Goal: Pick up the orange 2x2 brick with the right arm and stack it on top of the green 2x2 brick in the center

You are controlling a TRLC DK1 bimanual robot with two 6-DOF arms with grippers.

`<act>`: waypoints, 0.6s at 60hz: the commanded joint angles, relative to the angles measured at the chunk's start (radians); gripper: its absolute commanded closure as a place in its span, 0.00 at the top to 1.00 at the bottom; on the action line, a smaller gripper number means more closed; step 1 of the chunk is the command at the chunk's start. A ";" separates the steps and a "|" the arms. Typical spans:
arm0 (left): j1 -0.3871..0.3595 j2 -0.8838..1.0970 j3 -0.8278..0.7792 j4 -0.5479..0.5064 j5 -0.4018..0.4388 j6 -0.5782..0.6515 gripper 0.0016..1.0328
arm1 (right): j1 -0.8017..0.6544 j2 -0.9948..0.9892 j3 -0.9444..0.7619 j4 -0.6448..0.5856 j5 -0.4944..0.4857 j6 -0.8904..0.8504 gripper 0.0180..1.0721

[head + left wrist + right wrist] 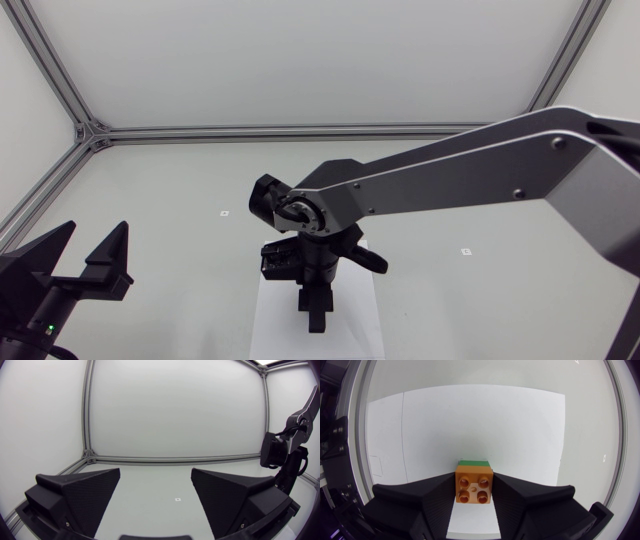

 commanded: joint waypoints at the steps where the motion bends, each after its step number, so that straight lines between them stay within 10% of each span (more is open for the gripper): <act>1: 0.002 -0.008 -0.041 -0.015 0.004 0.013 0.96 | 0.007 -0.004 -0.017 -0.001 -0.009 0.004 0.40; 36: 0.002 -0.008 -0.041 -0.013 0.004 0.013 0.96 | 0.020 0.005 -0.012 -0.001 -0.007 0.004 0.40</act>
